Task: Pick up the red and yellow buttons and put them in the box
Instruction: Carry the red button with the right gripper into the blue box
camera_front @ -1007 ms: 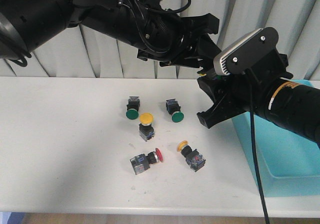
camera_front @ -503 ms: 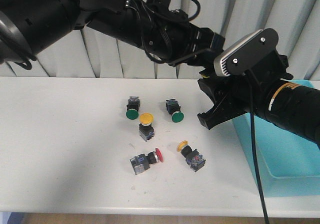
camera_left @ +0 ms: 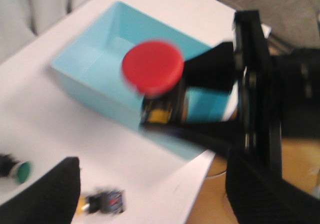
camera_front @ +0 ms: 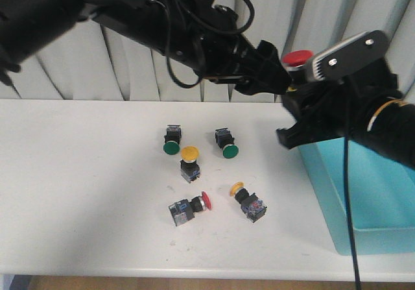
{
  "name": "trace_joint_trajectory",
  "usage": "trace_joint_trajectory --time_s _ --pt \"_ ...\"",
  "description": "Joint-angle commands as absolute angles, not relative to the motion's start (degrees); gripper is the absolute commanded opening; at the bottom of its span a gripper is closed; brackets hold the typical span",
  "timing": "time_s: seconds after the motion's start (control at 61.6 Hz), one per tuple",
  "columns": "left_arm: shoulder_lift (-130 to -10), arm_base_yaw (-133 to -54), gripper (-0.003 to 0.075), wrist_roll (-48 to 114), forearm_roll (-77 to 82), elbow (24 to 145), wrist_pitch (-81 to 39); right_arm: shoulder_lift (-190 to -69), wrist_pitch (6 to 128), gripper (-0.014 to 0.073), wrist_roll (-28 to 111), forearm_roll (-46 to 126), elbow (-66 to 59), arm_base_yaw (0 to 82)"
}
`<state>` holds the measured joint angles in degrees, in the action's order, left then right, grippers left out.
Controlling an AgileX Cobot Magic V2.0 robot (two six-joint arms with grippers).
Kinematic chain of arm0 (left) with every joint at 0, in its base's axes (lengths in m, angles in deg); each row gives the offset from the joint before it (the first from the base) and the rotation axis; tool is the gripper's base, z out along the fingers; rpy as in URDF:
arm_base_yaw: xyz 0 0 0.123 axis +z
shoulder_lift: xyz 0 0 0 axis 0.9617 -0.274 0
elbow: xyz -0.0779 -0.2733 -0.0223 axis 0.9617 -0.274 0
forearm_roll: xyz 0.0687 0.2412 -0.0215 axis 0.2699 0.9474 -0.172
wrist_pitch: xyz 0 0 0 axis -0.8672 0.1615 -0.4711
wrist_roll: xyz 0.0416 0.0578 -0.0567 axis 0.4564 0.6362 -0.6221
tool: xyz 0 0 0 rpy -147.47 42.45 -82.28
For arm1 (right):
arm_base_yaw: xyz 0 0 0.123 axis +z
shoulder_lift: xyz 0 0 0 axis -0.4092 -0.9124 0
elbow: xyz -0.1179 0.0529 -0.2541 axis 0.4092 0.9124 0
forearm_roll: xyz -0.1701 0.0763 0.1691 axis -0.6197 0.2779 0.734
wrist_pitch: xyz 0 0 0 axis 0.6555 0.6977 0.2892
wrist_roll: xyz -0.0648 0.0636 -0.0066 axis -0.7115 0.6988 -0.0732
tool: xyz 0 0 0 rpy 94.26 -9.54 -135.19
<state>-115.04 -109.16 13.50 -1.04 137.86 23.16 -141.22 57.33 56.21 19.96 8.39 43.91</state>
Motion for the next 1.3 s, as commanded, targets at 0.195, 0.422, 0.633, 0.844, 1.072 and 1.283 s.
trace_joint_trajectory --time_s 0.195,0.422,0.633,0.844,1.072,1.283 --pt "-107.93 -109.42 0.0552 5.38 25.35 139.19 28.19 -142.46 53.39 -0.0003 56.58 28.78 6.45 28.52" --pt "-108.05 -109.42 0.0379 -2.17 39.13 139.19 29.94 -151.85 58.36 -0.0002 56.58 28.90 6.39 21.10" --pt "-108.05 -109.42 0.0139 -2.06 40.12 139.19 31.77 -163.09 63.98 0.0000 56.58 28.71 1.85 20.91" --pt "-108.05 -109.42 -0.0008 -1.93 42.26 139.19 32.37 -171.98 73.23 0.0008 56.58 28.75 -5.51 20.91" --pt "-108.05 -109.42 -0.0006 -2.05 42.20 139.19 33.83 -177.86 81.93 0.0069 56.52 28.70 -11.49 20.91" --pt "-108.05 -109.42 -0.0005 -2.04 42.20 139.19 35.09 -179.94 85.63 0.0286 55.67 28.65 -14.49 20.91"
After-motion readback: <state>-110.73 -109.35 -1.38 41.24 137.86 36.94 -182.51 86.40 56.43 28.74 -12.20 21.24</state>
